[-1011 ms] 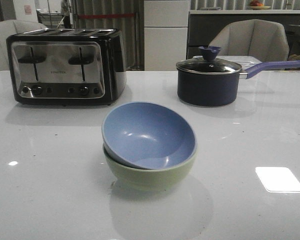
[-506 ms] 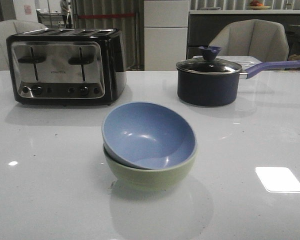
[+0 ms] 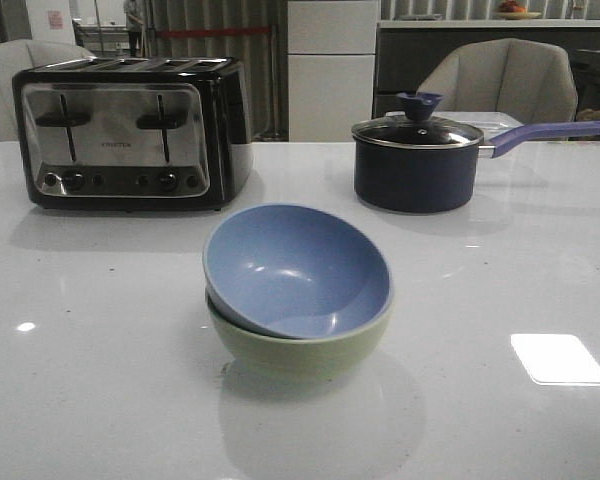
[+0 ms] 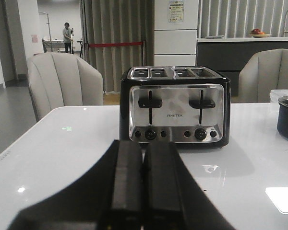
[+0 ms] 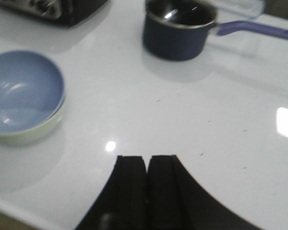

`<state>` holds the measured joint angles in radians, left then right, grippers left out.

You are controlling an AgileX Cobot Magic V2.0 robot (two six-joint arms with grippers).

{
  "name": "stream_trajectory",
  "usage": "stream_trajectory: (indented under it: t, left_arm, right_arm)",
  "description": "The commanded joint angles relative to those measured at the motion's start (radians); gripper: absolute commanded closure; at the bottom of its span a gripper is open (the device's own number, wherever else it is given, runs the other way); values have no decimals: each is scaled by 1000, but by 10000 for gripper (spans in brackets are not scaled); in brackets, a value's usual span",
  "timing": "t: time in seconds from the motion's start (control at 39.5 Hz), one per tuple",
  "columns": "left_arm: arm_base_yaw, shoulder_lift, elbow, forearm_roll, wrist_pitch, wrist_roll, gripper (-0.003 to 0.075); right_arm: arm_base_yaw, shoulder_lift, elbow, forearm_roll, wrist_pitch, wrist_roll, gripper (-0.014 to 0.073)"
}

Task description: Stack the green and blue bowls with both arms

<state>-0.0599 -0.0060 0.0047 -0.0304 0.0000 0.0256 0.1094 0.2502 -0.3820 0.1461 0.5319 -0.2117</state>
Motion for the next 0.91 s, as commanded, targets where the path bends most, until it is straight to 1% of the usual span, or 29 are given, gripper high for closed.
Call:
stream_trajectory:
  t: [0.0,0.05,0.13,0.3,0.51,0.89]
  left_arm:
    - [-6,-16,6,-1,-89,-11,622]
    - [-6,-16,6,-1,-89,-11,622]
    - [-6,-16,6,-1,-89,-11,622]
    - [-6,-16,6,-1,-89,-11,622]
    - [-6,-16,6,-1,-89,-11,622]
    - [-6,-16,6,-1,-89,-11,622]
  right_arm:
    - [-81,-60,68,20,-247,-8,558]
    - [-118,-100,118,30,-317,-8,558]
    - [-151,-146,189,33,-381,-8,558]
    - [-169,-238,308,35,-414,-8,558]
    - [-169,-262,401,40,-503,-8,558]
    - [-169,-280,405,56,-560,-8,558]
